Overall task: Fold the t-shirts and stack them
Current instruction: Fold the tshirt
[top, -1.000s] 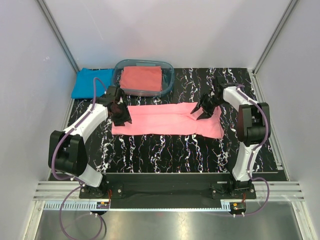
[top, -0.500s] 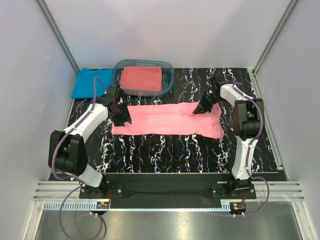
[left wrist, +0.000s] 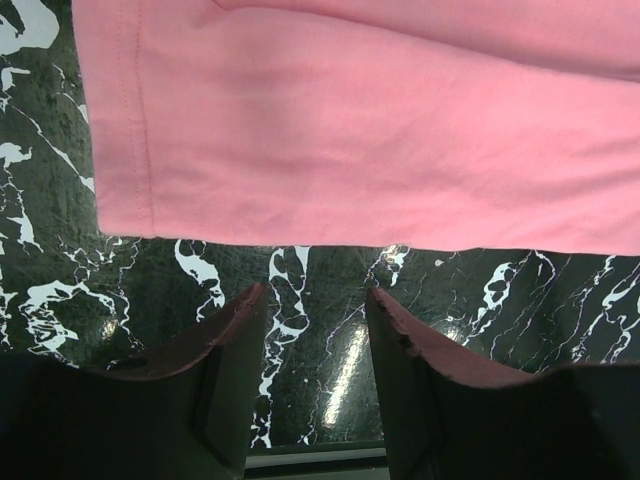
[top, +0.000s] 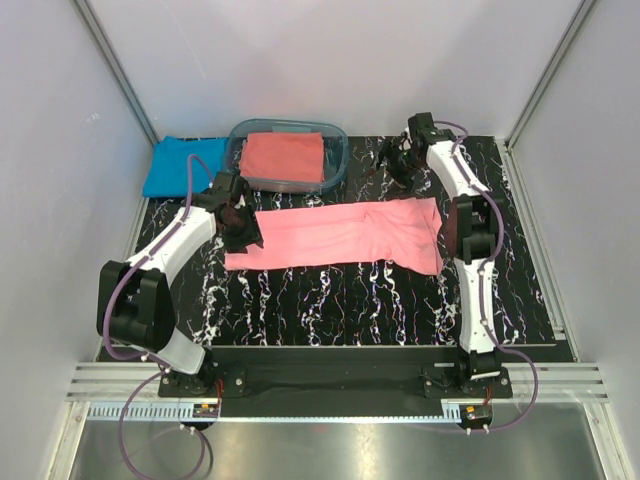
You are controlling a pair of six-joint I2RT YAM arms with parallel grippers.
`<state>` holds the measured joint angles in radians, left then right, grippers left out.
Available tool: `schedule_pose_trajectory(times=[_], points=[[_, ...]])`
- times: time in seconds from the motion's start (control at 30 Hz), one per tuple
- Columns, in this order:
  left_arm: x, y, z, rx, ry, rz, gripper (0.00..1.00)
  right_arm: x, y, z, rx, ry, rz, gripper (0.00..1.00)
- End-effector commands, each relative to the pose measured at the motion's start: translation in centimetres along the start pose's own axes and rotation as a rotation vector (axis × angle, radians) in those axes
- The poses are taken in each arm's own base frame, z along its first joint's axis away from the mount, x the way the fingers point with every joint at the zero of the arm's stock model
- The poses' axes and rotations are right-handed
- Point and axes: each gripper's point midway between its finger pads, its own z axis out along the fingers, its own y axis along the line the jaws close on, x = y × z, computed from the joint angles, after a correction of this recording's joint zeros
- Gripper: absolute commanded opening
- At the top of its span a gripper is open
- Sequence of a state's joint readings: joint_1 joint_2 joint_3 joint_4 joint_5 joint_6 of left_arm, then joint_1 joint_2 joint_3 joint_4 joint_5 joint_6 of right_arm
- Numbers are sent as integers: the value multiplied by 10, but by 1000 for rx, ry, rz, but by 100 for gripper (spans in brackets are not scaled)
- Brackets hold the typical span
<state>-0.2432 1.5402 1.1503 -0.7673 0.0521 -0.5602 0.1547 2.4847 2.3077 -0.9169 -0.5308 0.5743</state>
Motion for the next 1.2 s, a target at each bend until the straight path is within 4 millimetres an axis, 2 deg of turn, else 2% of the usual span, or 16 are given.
schedule_pose_trajectory(times=[0.0, 0.03, 0.07, 0.1, 0.13, 0.17, 0.2, 0.23, 0.3, 0.33, 0.5, 0.6, 0.9, 0.97, 1.1, 1.17], points=[[-15, -5, -11, 11, -64, 28, 49, 30, -7, -55, 118, -5, -81, 93], [-14, -5, -10, 9, -62, 27, 49, 33, -2, -84, 137, -61, -131, 92], [-13, -5, -9, 10, -54, 29, 49, 35, -18, -93, 214, -91, -136, 88], [-12, -6, -7, 11, -48, 24, 49, 55, -44, -91, 273, -49, -116, 85], [-13, -7, -6, 17, -44, 21, 49, 63, -43, -110, 284, -78, -138, 83], [-12, -7, -5, 18, -40, 17, 49, 69, -56, -114, 327, -82, -136, 80], [-14, -8, -4, 19, -40, 15, 49, 88, -78, -110, 371, -40, -108, 72], [-13, -8, 1, 14, -24, 13, 49, 94, -80, -119, 377, -64, -96, 68], [-12, -7, 6, 0, -1, 4, 49, 110, -105, -113, 436, -57, -42, 56], [-14, -9, 11, -3, 15, 5, 48, 113, -108, -115, 437, -73, 18, 50], [-17, 3, 32, -68, 59, 8, 48, 133, -141, -99, 443, -63, 177, 45], [-15, 19, 48, -103, 110, -26, 46, 135, -161, -92, 476, -61, 234, 31], [7, 80, 77, -288, 225, -81, 45, 118, -219, -93, 668, -87, 245, 31], [10, 87, 80, -312, 237, -80, 45, 115, -242, -98, 736, -71, 245, 32], [14, 92, 79, -327, 234, -68, 45, 112, -255, -113, 826, -63, 181, 37], [17, 94, 76, -329, 230, -69, 45, 109, -253, -126, 852, -95, 154, 43]])
